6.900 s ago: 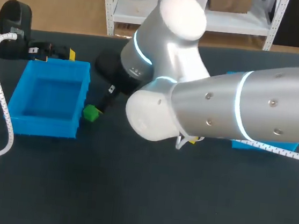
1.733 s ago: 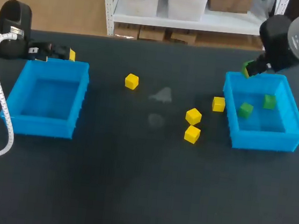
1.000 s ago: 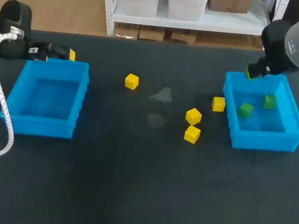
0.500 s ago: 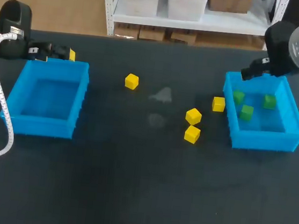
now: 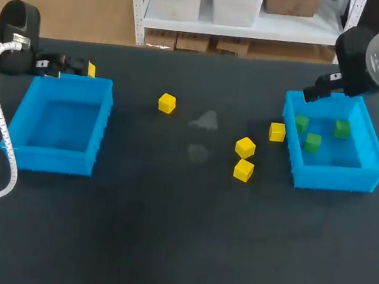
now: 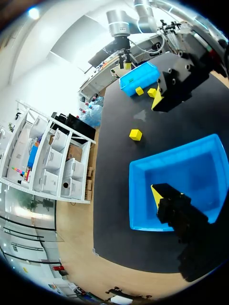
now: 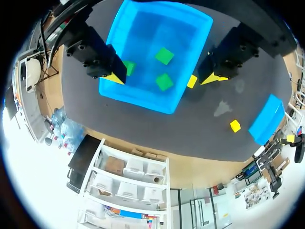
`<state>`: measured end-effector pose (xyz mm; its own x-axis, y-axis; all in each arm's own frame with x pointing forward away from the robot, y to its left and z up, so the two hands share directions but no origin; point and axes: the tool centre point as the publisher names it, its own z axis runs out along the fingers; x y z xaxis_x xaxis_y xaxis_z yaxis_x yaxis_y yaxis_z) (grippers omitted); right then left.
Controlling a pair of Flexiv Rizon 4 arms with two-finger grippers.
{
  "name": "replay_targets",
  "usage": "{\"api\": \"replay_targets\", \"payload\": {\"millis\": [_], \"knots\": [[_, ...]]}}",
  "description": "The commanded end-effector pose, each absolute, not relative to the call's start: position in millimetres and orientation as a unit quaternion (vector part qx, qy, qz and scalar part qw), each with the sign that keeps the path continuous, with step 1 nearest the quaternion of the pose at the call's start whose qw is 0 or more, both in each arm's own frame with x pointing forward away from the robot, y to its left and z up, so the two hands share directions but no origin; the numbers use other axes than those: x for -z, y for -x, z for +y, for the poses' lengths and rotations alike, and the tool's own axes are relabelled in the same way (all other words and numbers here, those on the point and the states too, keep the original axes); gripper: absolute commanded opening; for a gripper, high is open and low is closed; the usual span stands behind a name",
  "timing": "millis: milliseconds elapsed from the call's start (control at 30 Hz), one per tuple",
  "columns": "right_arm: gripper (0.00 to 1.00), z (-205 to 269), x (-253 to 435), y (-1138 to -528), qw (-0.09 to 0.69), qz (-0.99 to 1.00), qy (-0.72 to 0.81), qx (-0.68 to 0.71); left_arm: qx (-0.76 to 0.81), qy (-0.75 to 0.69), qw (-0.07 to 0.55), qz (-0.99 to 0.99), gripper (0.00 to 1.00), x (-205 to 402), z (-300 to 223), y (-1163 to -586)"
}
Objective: Put the green cubes in the right bin and the yellow cubes in the left bin.
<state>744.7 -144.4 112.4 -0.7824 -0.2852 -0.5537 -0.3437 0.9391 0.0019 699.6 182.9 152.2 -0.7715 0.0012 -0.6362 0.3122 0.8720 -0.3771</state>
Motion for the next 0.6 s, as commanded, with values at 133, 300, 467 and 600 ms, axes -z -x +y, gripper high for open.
{"api": "replay_targets", "payload": {"millis": [133, 300, 467, 600], "knots": [[1.00, -144, -112, -742, 0.289, 0.942, 0.165, -0.049, 0.229, -0.148, 0.307, 0.912, 1.00, -158, 185, -738], [1.00, -144, -112, -742, 0.289, 0.942, 0.165, -0.049, 0.200, -0.192, 0.280, 0.919, 1.00, -168, 168, -764], [1.00, -144, -112, -742, 0.289, 0.942, 0.165, -0.049, 0.182, -0.211, 0.254, 0.926, 1.00, -173, 142, -774], [1.00, -144, -112, -742, 0.289, 0.942, 0.165, -0.049, 0.167, -0.209, 0.229, 0.936, 1.00, -172, 116, -776]]}}
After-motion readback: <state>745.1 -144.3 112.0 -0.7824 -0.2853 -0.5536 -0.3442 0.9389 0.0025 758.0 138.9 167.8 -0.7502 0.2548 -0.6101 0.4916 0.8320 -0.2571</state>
